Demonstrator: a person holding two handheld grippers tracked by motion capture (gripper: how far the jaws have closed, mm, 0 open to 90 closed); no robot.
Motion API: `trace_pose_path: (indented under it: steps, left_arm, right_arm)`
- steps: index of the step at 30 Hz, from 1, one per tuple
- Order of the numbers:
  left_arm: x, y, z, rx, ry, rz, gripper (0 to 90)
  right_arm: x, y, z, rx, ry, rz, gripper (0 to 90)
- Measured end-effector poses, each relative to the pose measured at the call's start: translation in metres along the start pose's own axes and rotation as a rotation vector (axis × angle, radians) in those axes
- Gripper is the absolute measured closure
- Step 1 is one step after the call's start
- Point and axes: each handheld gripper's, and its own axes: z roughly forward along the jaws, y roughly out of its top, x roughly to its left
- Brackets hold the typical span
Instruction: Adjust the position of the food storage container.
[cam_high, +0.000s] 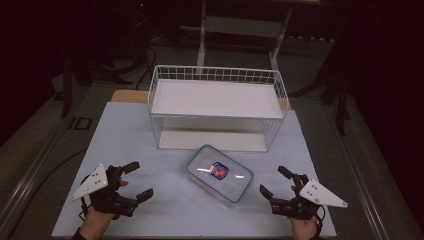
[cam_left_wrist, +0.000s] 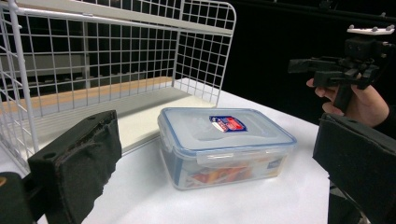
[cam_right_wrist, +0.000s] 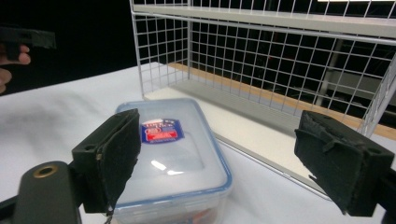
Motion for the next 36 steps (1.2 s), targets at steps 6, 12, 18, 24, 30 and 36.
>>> trace_pose_path:
  steps: [6, 12, 18, 24, 30, 36]
  left_arm:
    - [-0.001, 0.001, 0.001, 0.0, -0.008, 0.004, 0.9]
    - [-0.003, 0.001, 0.001, 0.001, -0.014, 0.011, 0.9]
    - [-0.003, 0.001, 0.002, 0.005, -0.022, 0.009, 0.9]
    - [-0.003, 0.001, 0.003, 0.002, -0.026, 0.005, 0.9]
    - [-0.002, 0.0, 0.003, 0.009, -0.029, 0.007, 0.9]
    - [-0.002, -0.001, 0.004, 0.01, -0.03, -0.001, 0.9]
  right_arm:
    - [0.008, 0.007, 0.003, 0.023, 0.041, -0.005, 12.6]
    - [0.02, 0.022, 0.012, 0.056, 0.101, 0.05, 13.0]
    - [0.036, 0.028, 0.022, 0.074, 0.189, 0.04, 13.0]
    - [0.057, 0.024, 0.033, 0.153, 0.241, 0.005, 24.0]
    - [0.069, 0.005, 0.044, 0.245, 0.254, -0.011, 53.9]
    - [0.073, -0.011, 0.054, 0.326, 0.304, 0.022, 79.5]
